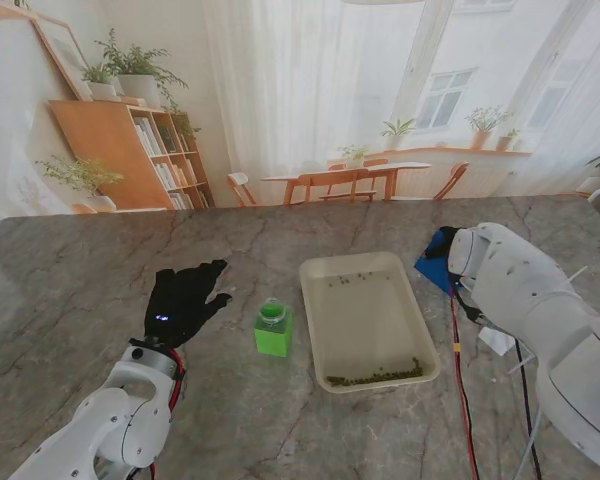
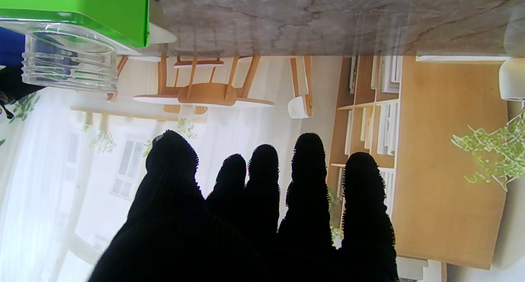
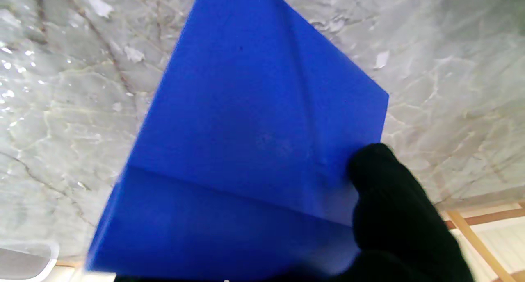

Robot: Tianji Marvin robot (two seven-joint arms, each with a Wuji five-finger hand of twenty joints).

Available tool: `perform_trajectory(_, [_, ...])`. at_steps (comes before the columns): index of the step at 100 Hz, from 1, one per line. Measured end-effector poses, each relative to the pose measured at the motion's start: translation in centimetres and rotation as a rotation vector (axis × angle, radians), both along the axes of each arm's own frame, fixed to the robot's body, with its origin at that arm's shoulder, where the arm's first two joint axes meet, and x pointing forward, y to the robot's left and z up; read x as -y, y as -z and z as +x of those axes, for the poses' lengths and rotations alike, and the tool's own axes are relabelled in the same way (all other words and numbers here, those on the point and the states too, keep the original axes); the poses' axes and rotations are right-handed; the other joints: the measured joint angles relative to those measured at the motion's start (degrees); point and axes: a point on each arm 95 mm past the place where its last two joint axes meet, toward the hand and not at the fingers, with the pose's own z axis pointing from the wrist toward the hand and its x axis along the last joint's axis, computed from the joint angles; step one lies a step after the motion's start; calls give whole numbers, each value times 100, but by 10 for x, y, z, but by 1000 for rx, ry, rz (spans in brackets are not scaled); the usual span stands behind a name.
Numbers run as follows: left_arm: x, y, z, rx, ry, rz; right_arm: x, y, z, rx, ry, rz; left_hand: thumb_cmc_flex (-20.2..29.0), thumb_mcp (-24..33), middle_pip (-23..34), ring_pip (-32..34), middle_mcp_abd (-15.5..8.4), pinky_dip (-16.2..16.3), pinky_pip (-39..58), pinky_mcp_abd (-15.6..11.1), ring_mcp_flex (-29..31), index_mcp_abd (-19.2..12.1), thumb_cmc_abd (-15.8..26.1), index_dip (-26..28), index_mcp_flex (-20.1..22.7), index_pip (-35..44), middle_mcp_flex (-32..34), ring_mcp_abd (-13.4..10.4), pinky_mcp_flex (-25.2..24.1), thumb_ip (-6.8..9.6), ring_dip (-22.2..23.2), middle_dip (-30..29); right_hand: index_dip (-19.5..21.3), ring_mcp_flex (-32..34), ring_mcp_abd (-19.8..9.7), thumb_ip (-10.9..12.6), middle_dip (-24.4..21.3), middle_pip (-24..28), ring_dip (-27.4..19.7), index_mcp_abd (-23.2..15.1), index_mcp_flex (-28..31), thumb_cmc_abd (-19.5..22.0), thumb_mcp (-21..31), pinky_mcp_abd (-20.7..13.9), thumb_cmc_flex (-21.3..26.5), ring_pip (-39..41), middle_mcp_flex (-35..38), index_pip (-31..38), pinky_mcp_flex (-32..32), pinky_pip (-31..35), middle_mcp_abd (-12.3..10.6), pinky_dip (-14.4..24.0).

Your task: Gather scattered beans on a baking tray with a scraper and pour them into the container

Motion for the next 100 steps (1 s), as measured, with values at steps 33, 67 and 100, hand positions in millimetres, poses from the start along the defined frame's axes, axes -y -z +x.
perform_trajectory(33, [1, 0, 0, -3, 5, 0, 0, -12, 3, -92, -63, -51, 0, 0, 0, 60, 0, 0, -23, 1, 57, 0, 0, -14, 60, 6, 44, 0, 3, 0, 8, 0, -3850, -1085, 345, 122, -1828, -1320, -464, 677, 30, 729, -445, -73, 53, -1725, -445, -793, -924, -2468, 856, -1044])
perform_trajectory(67, [4, 1, 1, -10, 18, -1, 4, -18, 5, -103, -321, -240, 0, -1, 0, 61, 0, 0, -37, 1, 57, 0, 0, -14, 60, 6, 44, 0, 4, 0, 12, 0, -3863, -1094, 628, 103, -1829, -1324, -495, 1227, 86, 656, -740, 171, 176, -1731, -506, -842, -990, -3360, 1232, 24])
perform_trajectory(100, [6, 2, 3, -23, 28, -5, 6, -21, 5, -73, -527, -373, 0, -1, 0, 61, 0, 0, -39, 2, 57, 0, 0, -14, 60, 6, 44, 0, 4, 0, 12, 0, -3683, -1157, 1008, 112, -1829, -1324, -8, 844, 93, -235, 157, 1233, -743, -1734, -509, -661, -996, -4523, 1493, 158])
